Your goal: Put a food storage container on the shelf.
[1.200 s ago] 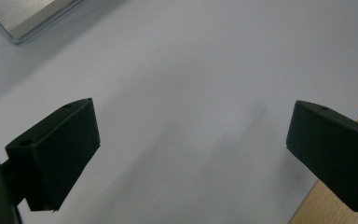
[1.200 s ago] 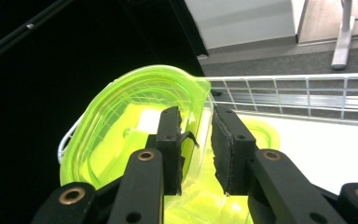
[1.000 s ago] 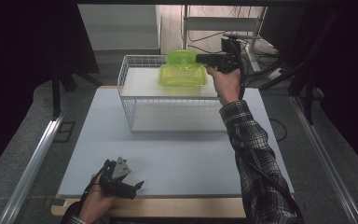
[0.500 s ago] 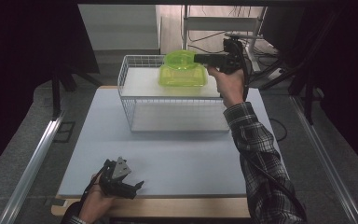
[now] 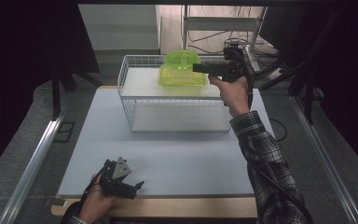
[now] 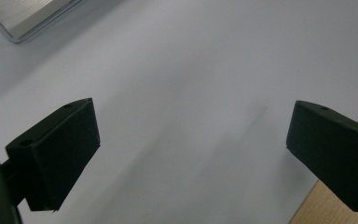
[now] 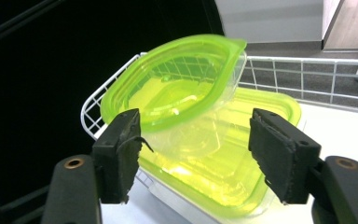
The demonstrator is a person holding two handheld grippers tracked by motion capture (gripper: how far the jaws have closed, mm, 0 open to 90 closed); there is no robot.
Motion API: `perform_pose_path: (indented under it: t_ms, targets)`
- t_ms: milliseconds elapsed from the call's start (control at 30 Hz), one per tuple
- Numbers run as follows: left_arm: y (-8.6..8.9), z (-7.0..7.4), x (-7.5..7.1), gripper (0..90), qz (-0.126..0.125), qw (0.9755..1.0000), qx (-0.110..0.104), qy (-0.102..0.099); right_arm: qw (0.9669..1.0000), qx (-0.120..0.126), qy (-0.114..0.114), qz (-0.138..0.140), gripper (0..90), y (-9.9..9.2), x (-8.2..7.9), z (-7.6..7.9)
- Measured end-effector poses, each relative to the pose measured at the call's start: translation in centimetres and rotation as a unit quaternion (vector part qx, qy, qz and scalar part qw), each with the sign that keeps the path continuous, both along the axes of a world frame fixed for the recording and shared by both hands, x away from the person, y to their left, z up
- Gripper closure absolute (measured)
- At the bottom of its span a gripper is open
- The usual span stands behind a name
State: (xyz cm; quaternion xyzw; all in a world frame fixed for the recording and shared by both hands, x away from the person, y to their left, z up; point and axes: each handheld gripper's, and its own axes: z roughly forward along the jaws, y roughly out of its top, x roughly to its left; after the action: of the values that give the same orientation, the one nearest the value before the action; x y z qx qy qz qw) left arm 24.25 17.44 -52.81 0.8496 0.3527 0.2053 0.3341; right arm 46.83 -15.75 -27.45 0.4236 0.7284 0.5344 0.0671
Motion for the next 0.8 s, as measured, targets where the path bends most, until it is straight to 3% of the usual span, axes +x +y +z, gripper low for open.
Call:
perform_pose_path:
  t_ms: [800]
  targets:
    - [0.0, 0.0, 0.0, 2.1, 0.000, 1.0000, 0.000, -0.001, 0.9967, -0.049, -0.036, 0.055, 17.1, 0.1, -4.3, -2.7]
